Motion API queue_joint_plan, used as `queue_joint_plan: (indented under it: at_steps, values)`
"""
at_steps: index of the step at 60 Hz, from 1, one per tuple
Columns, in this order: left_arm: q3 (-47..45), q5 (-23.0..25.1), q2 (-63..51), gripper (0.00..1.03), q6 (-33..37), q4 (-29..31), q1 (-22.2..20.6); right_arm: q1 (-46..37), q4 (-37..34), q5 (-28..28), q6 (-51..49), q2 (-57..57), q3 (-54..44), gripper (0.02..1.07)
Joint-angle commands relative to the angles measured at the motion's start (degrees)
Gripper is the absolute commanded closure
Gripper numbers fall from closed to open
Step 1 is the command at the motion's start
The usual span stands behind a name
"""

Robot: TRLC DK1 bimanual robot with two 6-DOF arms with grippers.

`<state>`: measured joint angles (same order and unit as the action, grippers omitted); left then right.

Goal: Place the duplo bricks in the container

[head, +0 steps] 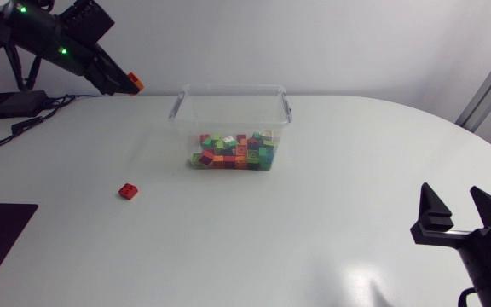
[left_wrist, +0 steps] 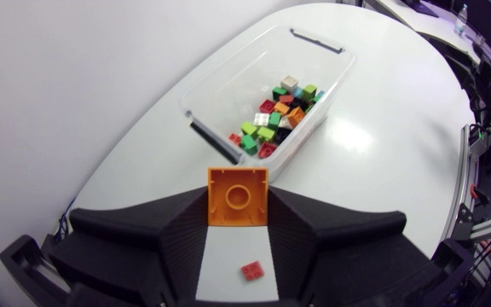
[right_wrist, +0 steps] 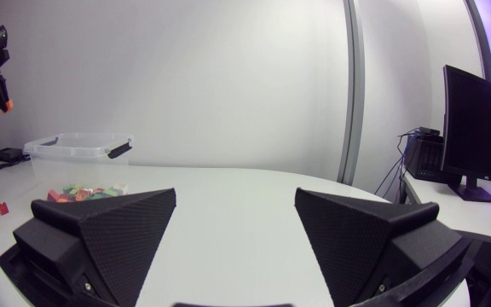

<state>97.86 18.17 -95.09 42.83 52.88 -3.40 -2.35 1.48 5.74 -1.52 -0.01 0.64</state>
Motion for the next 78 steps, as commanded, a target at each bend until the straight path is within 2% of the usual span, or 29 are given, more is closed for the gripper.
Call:
queue_joint_plan:
  at_steps: [1,11,19,27,40,43,44,47,51,57,63,75,78]
  values:
    - [-0.13,1.25,-0.36,0.77,-4.77,-0.94,-2.84,0.15,-0.24,-0.29,0.99,-0.34,-0.91,0.06]
    - [-0.75,1.34,-3.61,0.77,-17.16,-14.74,-7.50,0.15,-0.24,-0.29,0.99,-0.25,-0.91,0.06]
    - [0.22,1.16,-6.69,0.77,-24.28,-22.03,-9.78,0.15,-0.24,-0.29,0.99,-0.34,-0.91,0.06]
    - [0.84,-3.67,-11.43,0.77,-27.62,-28.98,-12.69,0.15,-0.24,-0.29,0.99,-0.34,-0.91,0.06]
    - [5.85,-6.48,-19.43,0.73,-28.85,-30.29,-13.12,0.15,-0.24,-0.29,0.99,-0.34,-0.91,0.06]
    - [5.67,-7.45,-20.14,0.61,-28.59,-31.26,-13.39,0.15,-0.24,-0.29,0.99,-0.34,-0.91,0.06]
    - [5.67,-8.24,-20.58,0.46,-28.50,-31.70,-13.65,0.15,-0.24,-0.29,0.99,-0.25,-0.91,0.06]
    - [5.85,-8.95,-20.93,0.20,-28.24,-32.14,-13.74,0.15,-0.24,-0.29,0.99,-0.34,-0.91,0.06]
    - [5.76,-8.86,-20.05,0.06,-27.80,-32.05,-13.39,0.15,-0.24,-0.29,0.99,-0.34,-0.91,0.06]
    - [4.18,-8.86,-14.86,0.05,-27.01,-31.53,-12.42,0.15,-0.24,-0.29,0.99,-0.25,-0.91,0.06]
    - [3.65,-8.68,-8.71,0.05,-24.55,-27.31,-9.26,0.15,-0.24,-0.29,0.99,-0.34,-0.91,0.06]
    - [-2.68,-8.33,2.28,0.05,-12.77,-17.38,1.29,0.15,-0.24,-0.29,0.99,-0.34,-0.91,0.06]
    - [-4.09,-8.42,3.24,0.05,-11.63,-16.58,2.87,0.15,-0.24,-0.29,0.99,-0.25,-0.91,0.06]
